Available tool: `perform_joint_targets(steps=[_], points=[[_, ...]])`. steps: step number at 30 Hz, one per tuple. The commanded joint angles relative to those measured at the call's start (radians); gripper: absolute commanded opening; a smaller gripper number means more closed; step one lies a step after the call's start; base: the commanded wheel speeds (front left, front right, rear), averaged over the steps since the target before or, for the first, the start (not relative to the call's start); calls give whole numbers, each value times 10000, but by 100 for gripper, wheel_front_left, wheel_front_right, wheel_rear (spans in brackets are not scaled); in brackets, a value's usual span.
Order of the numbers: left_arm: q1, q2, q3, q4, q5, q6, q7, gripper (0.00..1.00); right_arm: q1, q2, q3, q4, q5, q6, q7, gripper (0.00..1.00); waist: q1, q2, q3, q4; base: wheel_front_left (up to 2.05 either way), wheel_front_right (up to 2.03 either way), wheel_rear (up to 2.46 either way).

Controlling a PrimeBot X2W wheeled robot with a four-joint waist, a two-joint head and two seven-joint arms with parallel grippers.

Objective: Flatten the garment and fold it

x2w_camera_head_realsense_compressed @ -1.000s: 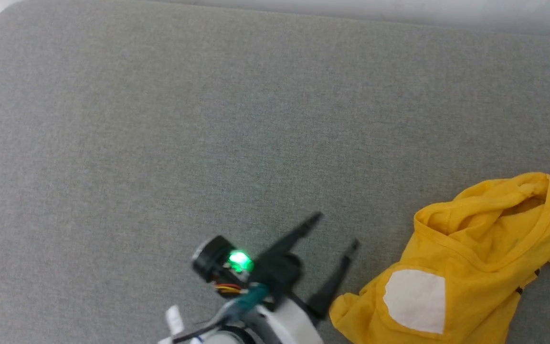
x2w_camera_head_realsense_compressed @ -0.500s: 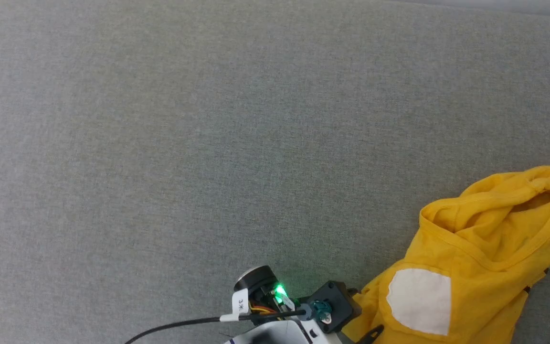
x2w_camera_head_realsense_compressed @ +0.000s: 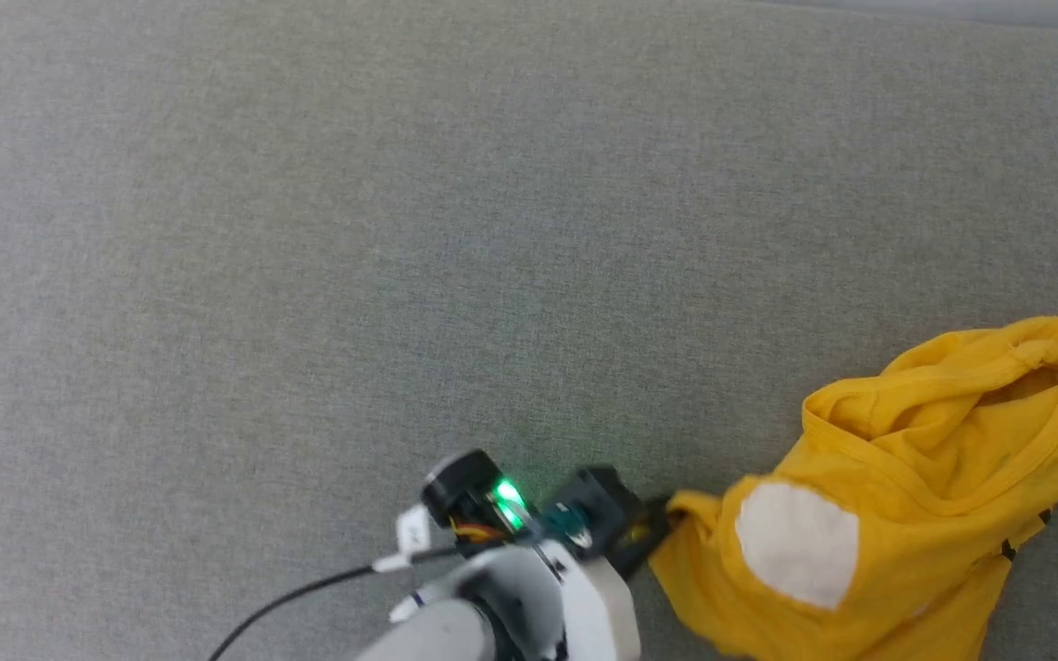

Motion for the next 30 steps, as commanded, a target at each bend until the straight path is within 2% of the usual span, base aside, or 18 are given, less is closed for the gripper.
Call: perform_joint_targets(steps=[1, 5, 8, 10, 14, 16, 17, 18, 20, 24, 30], points=[[-174, -24, 300, -212, -213, 143, -190, 0, -115, 31, -24, -2, 27, -9, -11, 100, 0, 0, -27, 20, 0, 0, 0], [-228, 94, 1262, -1068, -649, 582, -639, 0, -103, 31, -31, -22, 25, -9, 51, 100, 0, 0, -77, 62, 0, 0, 0], [-121, 350, 2184, -1773, -886, 1116, -941, 0, -93, 31, -46, -65, 21, -9, 107, 100, 0, 0, -71, 83, 0, 0, 0], [107, 591, 3006, -2066, -981, 1669, -1251, 0, -87, 31, -69, -82, 32, -9, 129, 100, 0, 0, -57, 85, 0, 0, 0], [930, 1279, 4645, -1818, -557, 3173, -1847, 0, -64, 31, -121, -52, 70, -9, 170, 100, 0, 0, -11, 61, 0, 0, 0], [1398, 1233, 5087, -1575, -732, 3554, -2160, 0, -36, 31, -148, -18, 72, -9, 211, 100, 0, 0, 8, 70, 0, 0, 0], [1585, 1179, 5230, -1424, -821, 3646, -2365, 31, -24, 31, -149, 0, 71, -9, 233, 100, 0, 0, 16, 79, 0, 0, 0], [1735, 1151, 5271, -1253, -861, 3663, -2527, 100, -16, 31, -133, 25, 68, -9, 263, 100, 0, 0, 19, 88, 0, 0, 0], [1874, 954, 5414, -856, -956, 3730, -3059, 100, -17, 31, -66, 64, 65, -9, 318, 100, 0, 0, 27, 112, 0, 0, 0], [1812, 497, 5422, -411, -1181, 3585, -3894, 100, -20, 32, 53, 92, 62, -9, 394, 100, 0, 0, 0, 159, 0, 0, 0], [1270, 428, 5122, -1205, -663, 3582, -4344, 100, 58, 32, 79, 77, 10, -9, 488, 100, 0, 0, -81, 227, 0, 0, 0]])
